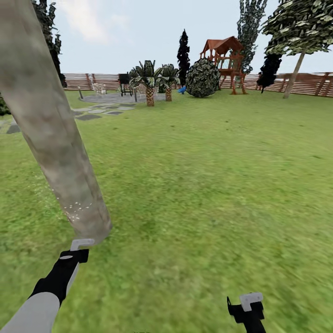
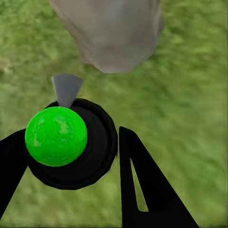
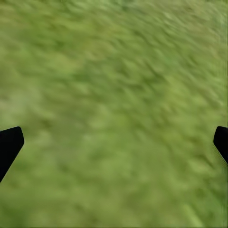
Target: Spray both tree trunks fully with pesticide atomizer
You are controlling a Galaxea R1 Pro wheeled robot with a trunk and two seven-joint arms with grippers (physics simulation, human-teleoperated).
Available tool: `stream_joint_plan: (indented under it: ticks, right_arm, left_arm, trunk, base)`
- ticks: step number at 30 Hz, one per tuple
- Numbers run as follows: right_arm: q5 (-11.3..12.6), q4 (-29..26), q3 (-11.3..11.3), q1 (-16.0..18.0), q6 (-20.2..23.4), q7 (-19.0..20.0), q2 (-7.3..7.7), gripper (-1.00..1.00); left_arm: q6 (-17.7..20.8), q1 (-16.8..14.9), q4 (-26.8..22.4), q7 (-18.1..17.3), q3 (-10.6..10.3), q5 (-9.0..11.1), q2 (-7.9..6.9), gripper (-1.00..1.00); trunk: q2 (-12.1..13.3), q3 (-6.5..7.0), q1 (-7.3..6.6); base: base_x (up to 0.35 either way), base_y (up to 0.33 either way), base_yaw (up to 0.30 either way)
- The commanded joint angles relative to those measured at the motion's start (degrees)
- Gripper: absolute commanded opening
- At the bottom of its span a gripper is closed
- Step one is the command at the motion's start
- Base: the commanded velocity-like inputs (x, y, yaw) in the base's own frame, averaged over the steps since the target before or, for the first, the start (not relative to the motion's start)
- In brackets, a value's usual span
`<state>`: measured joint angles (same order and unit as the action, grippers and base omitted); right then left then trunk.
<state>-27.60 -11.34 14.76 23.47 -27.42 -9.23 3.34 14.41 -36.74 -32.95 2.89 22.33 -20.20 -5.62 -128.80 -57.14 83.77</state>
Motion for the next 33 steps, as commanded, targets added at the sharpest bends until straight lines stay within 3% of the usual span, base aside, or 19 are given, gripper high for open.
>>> stream_joint_plan:
  ticks: [1,14,33]
  right_arm:
    - [0.00,0.00,0.00,0.00,0.00,0.00,0.00,1.00]
    - [0.00,0.00,0.00,0.00,0.00,0.00,0.00,1.00]
    - [-0.09,0.00,0.00,0.00,0.00,0.02,0.00,1.00]
  left_arm:
    - [0.00,0.00,0.00,0.01,0.00,-0.02,-0.03,-1.00]
    - [0.00,0.00,-0.09,0.01,0.26,-0.11,-0.12,-1.00]
    - [0.00,0.00,-0.01,0.01,0.09,-0.02,-0.09,-1.00]
  trunk:
    - [0.00,0.00,0.00]
    - [0.00,0.00,0.00]
    - [0.00,0.00,0.00]
  base:
    - [0.000,-0.272,0.130]
    - [0.061,-0.257,0.045]
    - [0.253,-0.163,0.273]
